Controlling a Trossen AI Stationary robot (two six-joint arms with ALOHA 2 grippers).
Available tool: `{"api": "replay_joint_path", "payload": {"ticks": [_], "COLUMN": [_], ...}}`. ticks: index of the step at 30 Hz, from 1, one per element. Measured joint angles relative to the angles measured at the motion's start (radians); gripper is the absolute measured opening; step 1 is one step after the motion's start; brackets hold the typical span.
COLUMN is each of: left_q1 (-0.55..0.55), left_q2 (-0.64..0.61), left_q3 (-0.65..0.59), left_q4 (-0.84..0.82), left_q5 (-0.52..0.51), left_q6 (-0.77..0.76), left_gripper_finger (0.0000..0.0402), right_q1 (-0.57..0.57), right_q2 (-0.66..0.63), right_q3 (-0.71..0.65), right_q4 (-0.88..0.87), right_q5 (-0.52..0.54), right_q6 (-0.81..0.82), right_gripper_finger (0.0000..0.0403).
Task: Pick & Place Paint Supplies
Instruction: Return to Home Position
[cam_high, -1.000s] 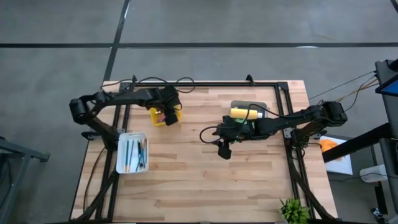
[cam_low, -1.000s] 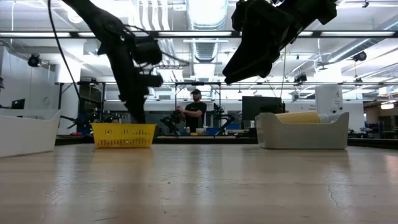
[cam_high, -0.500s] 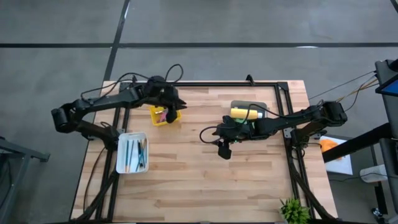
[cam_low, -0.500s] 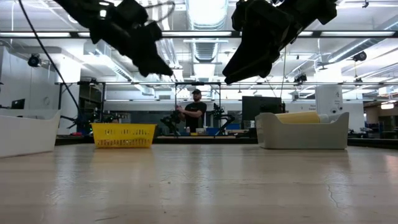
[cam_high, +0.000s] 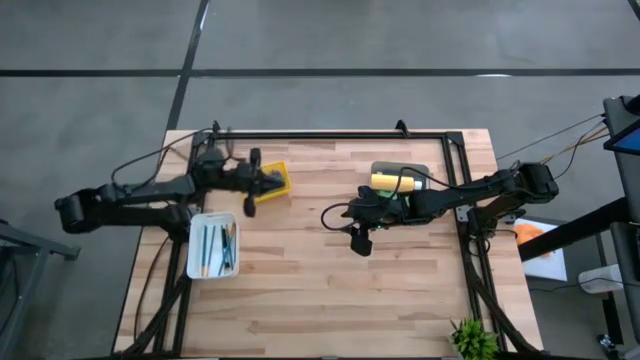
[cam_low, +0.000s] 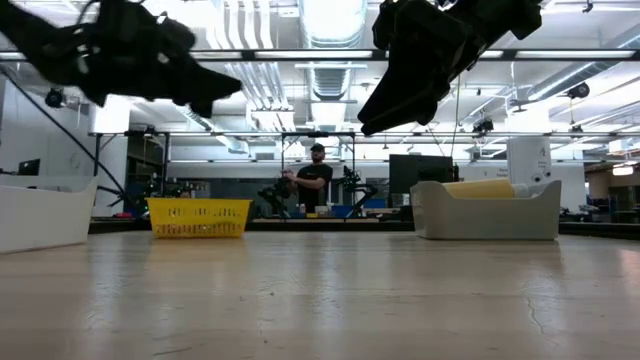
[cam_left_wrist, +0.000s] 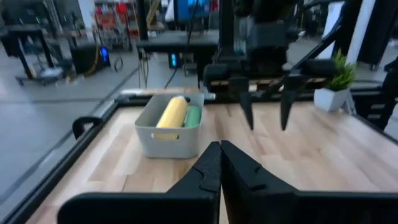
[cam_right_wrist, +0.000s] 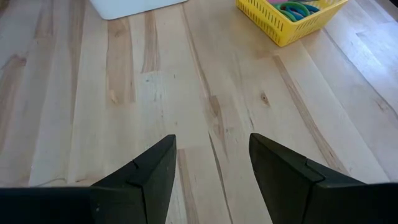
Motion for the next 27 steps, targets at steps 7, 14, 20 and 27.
{"api": "replay_joint_path", "payload": {"ticks": [7, 14, 20, 27], "left_q1": [0.000, -0.001, -0.001, -0.001], "left_q2": [-0.220, -0.449, -0.566, -0.613], "left_q3": [-0.218, -0.365, -0.365, -0.365], "left_q4": [0.197, 0.270, 0.147, 0.033], "left_q5": [-0.008, -0.012, -0.057, -0.169], "left_q6": [-0.096, -0.111, -0.159, -0.216], "left_gripper_finger": [0.0001, 0.0001, 0.0000, 0.0000], "right_q1": [0.000, 0.000, 0.000, 0.000], "right_q2": [0.000, 0.000, 0.000, 0.000], "right_q3": [0.000, 0.000, 0.000, 0.000], "right_q4": [0.000, 0.000, 0.000, 0.000], "right_q5": [0.000, 0.000, 0.000, 0.000], "right_q6": [0.000, 0.000, 0.000, 0.000], "right_gripper_finger": [0.0201, 0.0201, 0.0201, 0.0201]}}
